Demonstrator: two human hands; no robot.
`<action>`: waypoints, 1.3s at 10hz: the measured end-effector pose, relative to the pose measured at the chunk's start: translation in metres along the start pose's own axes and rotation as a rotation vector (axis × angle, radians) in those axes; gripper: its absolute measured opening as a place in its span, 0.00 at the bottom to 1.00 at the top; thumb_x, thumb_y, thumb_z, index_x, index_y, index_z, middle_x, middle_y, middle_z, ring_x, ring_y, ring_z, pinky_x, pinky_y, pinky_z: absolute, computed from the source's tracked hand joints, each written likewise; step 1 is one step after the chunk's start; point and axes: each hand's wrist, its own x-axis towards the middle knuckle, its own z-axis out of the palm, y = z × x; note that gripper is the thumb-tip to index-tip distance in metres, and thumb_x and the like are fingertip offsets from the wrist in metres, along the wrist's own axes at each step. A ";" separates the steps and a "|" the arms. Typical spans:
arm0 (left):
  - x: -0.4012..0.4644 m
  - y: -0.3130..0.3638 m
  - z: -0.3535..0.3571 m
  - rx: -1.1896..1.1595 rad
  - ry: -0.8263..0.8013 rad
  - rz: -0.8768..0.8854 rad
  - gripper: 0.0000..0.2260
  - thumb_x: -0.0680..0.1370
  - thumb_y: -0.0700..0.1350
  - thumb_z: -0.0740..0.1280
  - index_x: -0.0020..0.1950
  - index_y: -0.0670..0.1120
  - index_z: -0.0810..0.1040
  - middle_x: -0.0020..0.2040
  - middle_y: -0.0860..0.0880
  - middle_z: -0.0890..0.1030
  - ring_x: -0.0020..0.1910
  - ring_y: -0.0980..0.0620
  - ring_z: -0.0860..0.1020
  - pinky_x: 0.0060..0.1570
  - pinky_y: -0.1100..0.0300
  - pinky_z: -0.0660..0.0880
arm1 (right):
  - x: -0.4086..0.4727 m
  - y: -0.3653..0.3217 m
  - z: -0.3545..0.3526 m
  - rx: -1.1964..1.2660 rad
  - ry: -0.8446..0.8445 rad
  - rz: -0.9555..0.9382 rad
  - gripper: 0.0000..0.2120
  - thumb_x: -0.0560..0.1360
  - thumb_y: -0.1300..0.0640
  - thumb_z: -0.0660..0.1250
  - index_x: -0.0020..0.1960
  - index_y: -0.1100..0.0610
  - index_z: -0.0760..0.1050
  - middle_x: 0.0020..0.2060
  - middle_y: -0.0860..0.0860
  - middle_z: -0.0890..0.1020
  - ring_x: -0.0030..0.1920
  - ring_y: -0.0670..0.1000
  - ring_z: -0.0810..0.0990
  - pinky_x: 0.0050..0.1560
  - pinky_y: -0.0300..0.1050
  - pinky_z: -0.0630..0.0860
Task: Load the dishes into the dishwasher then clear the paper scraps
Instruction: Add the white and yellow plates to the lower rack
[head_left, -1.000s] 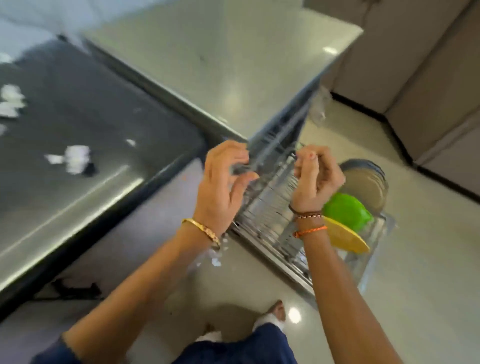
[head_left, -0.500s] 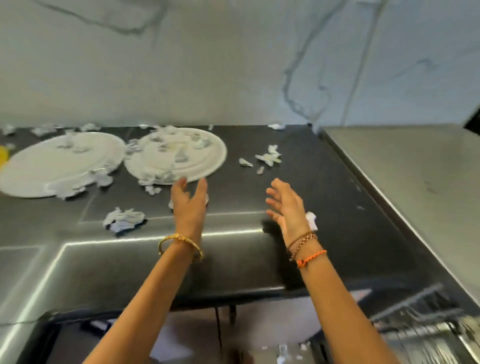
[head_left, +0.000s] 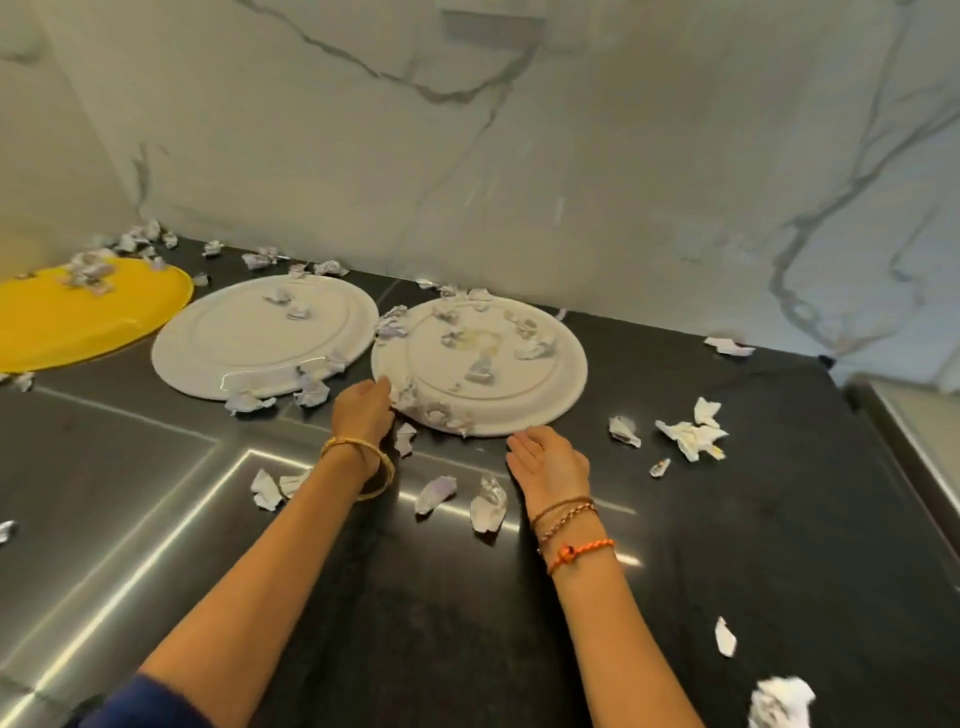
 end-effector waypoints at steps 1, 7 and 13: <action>0.003 0.015 0.002 -0.017 0.026 -0.081 0.08 0.79 0.39 0.60 0.40 0.42 0.72 0.44 0.45 0.76 0.53 0.44 0.76 0.53 0.56 0.72 | 0.013 0.007 0.009 -0.033 0.119 -0.108 0.18 0.73 0.71 0.63 0.61 0.76 0.68 0.58 0.70 0.75 0.59 0.65 0.76 0.58 0.51 0.75; 0.018 0.022 0.026 -0.164 0.151 -0.122 0.17 0.77 0.40 0.58 0.64 0.35 0.70 0.65 0.36 0.72 0.64 0.38 0.71 0.65 0.47 0.69 | 0.012 0.019 0.019 0.259 0.153 -0.177 0.25 0.73 0.69 0.64 0.69 0.68 0.64 0.59 0.58 0.75 0.65 0.53 0.72 0.57 0.39 0.70; 0.028 0.040 0.012 -0.234 -0.012 -0.122 0.11 0.74 0.35 0.62 0.55 0.43 0.67 0.47 0.43 0.73 0.47 0.45 0.73 0.55 0.51 0.73 | 0.018 0.023 0.041 0.171 0.046 -0.236 0.27 0.64 0.65 0.70 0.61 0.56 0.68 0.52 0.52 0.77 0.50 0.47 0.75 0.55 0.41 0.72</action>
